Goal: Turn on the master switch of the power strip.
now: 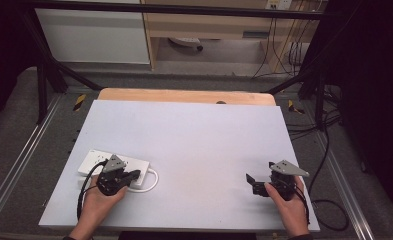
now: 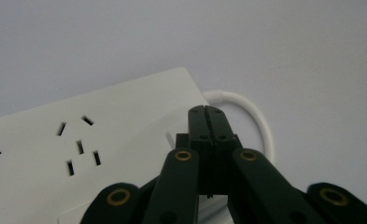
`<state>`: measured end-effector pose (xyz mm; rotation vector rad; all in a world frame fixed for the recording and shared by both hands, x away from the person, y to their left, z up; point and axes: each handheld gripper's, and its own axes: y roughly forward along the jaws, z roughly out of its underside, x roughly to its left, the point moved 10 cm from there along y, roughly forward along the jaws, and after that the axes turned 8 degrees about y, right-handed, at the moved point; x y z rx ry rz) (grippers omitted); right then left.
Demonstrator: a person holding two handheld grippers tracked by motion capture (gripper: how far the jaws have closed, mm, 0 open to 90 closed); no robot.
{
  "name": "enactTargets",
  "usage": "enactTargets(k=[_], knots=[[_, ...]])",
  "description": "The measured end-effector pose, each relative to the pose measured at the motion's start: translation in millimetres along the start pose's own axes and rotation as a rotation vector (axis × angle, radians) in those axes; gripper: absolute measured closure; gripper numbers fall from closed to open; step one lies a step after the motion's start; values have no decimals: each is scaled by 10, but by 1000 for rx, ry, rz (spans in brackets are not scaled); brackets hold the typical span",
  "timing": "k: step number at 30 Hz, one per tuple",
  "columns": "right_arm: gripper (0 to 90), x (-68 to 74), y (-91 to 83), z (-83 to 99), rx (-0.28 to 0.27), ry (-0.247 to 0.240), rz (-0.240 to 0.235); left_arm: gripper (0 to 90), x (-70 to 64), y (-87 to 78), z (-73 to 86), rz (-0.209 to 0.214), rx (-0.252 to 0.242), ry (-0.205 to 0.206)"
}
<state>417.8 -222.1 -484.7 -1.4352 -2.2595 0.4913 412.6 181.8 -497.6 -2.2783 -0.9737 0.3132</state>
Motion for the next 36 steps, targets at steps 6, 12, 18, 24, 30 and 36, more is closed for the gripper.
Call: enactTargets(k=[6, 12, 18, 24, 30, 36], knots=[[36, -3, -2, -2, -2, -1, 1, 900, 0, 1, 1, 0, 1, 1], [36, -1, -1, -2, -2, 1, 0, 900, 0, 2, 2, 1, 1, 0], [36, -1, -2, -2, -1, 1, 1, 900, 0, 3, 3, 1, 2, 0], [36, -3, -3, -2, -1, 0, 0, 900, 1, 2, 5, 6, 5, -4], [36, -6, -4, -2, -1, -2, 1, 900, 1, 4, 4, 5, 3, -4], [36, -3, -5, -2, -1, -1, 1, 900, 2, 1, 9, 6, 10, -2]])
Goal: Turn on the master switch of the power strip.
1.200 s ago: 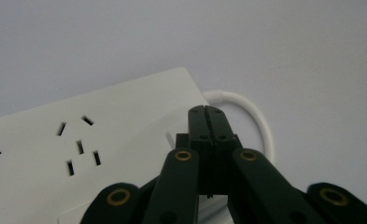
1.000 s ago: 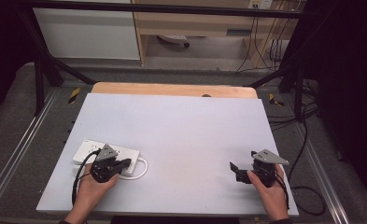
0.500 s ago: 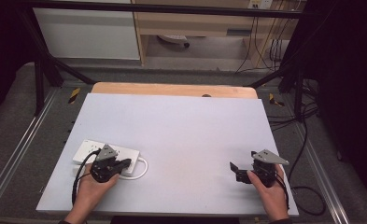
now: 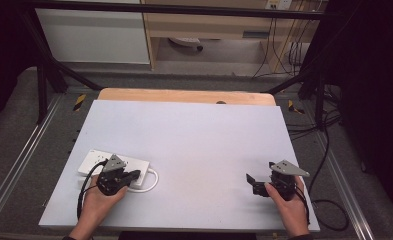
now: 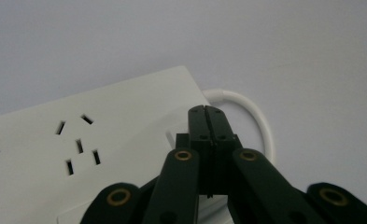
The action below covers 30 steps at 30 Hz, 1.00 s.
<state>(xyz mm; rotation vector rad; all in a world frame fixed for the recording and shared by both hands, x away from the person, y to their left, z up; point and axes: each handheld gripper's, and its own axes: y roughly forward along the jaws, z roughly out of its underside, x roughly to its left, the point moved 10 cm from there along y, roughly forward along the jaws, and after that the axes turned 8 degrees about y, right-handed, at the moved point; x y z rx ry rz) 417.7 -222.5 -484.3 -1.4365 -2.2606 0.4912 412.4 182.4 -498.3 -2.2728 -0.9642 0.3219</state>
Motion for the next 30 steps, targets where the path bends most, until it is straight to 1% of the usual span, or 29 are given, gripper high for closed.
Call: enactTargets(k=[5, 14, 19, 30], knots=[[36, 0, 1, 1, 0, 0, 0, 900, -2, 4, -3, -5, -3, 0], [36, 2, 0, 1, 1, 0, 0, 900, 0, 3, 0, 0, -1, -4], [36, 3, 0, 2, 2, 0, 0, 900, -2, 5, 3, -6, 4, 4], [36, 4, -1, 3, 2, -1, 0, 900, -2, 6, 3, -6, 4, 8]])
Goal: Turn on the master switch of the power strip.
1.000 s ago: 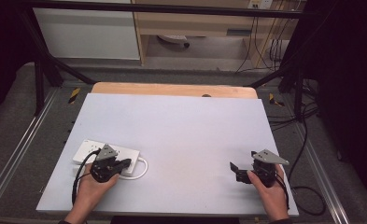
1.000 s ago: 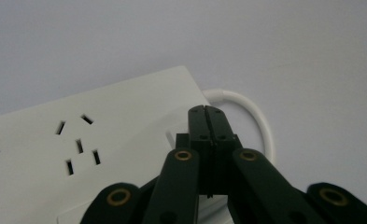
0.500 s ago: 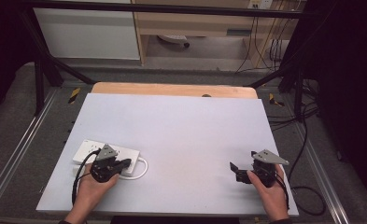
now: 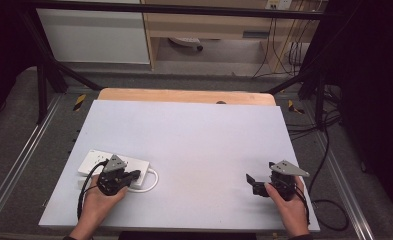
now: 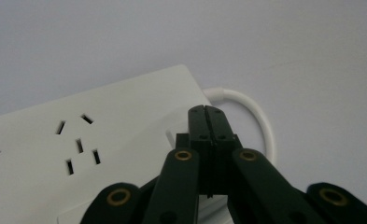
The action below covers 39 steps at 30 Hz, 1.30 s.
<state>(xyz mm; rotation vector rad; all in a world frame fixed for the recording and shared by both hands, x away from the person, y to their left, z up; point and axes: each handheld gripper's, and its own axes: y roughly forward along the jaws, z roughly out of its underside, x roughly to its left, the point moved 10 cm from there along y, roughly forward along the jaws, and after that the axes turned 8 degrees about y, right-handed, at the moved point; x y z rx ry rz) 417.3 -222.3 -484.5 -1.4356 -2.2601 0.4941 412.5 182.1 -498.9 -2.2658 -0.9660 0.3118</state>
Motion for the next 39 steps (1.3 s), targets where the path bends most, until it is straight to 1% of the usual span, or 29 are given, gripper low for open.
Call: enactTargets(k=[19, 20, 21, 22, 23, 26, 29, 33, 39], knots=[[36, -2, 2, 2, 0, 0, 1, 900, 0, 1, -1, 6, -13, -10], [36, -2, 1, 2, 0, -1, 1, 900, -1, 1, -1, 8, -14, -14], [36, -3, 1, 2, 0, 0, 1, 900, -7, -1, 3, 22, -13, -19], [36, -4, 1, 2, 1, 0, 1, 900, -18, 2, 2, 37, -20, -31], [36, -3, 0, 2, 2, 2, 1, 900, -22, 4, 2, 40, -22, -32], [36, -2, 2, 3, 2, 2, 2, 900, -31, 9, -6, 25, -21, -16], [36, 1, 1, 4, 4, 1, 1, 900, -27, 7, -3, 29, -22, -17], [36, 1, 1, 5, 4, 1, 1, 900, -6, 2, -2, 13, -22, -13], [36, 2, 1, 5, 4, 1, 1, 900, -1, 0, 0, 8, -24, -10]])
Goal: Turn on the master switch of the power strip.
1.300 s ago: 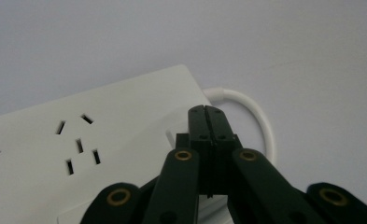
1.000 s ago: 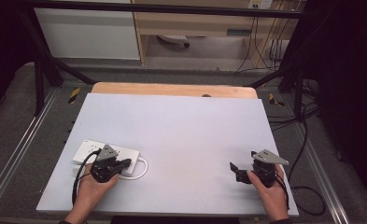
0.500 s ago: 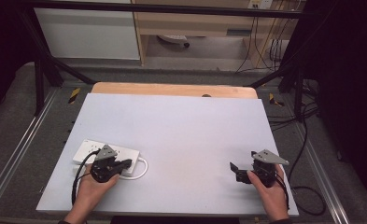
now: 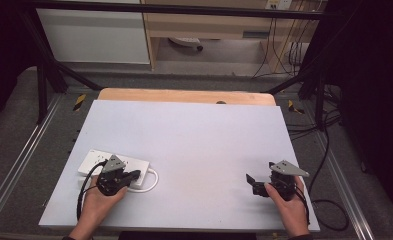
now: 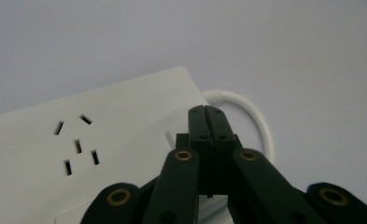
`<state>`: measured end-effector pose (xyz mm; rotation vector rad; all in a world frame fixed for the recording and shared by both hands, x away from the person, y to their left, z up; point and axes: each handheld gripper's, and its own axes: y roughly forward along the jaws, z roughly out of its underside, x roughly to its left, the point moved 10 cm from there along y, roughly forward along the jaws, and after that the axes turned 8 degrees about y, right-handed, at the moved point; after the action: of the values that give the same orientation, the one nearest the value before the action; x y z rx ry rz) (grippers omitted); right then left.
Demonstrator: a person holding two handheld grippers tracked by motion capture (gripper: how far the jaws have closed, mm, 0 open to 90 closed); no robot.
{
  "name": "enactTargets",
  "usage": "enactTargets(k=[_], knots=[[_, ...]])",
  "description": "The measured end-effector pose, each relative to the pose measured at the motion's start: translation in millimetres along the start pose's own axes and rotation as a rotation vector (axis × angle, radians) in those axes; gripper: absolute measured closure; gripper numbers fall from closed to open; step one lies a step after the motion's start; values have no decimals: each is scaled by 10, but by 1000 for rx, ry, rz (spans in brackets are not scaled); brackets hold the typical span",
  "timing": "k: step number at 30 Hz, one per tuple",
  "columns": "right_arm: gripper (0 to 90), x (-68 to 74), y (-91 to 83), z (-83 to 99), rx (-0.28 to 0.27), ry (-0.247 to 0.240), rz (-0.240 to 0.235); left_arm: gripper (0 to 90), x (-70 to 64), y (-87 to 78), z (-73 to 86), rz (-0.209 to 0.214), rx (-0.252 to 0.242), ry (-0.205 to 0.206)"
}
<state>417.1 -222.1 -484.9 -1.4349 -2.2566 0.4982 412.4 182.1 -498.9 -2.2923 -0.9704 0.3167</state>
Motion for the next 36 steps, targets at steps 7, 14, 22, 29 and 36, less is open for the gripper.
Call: enactTargets(k=[7, 14, 22, 29, 36], knots=[[36, -2, 0, -1, 0, 0, 1, 900, 4, -2, -3, -5, -4, 4], [35, -4, 0, -2, -2, -2, 1, 900, 4, -3, -4, -6, -5, 5], [34, -3, -1, -3, -2, -2, 2, 900, 10, -11, -8, -10, -7, 8], [34, -3, -1, -3, -2, -2, 2, 900, 10, -11, -8, -10, -7, 11], [34, -6, -1, -5, -4, -4, 3, 900, 11, -10, -8, -9, -9, 10]])
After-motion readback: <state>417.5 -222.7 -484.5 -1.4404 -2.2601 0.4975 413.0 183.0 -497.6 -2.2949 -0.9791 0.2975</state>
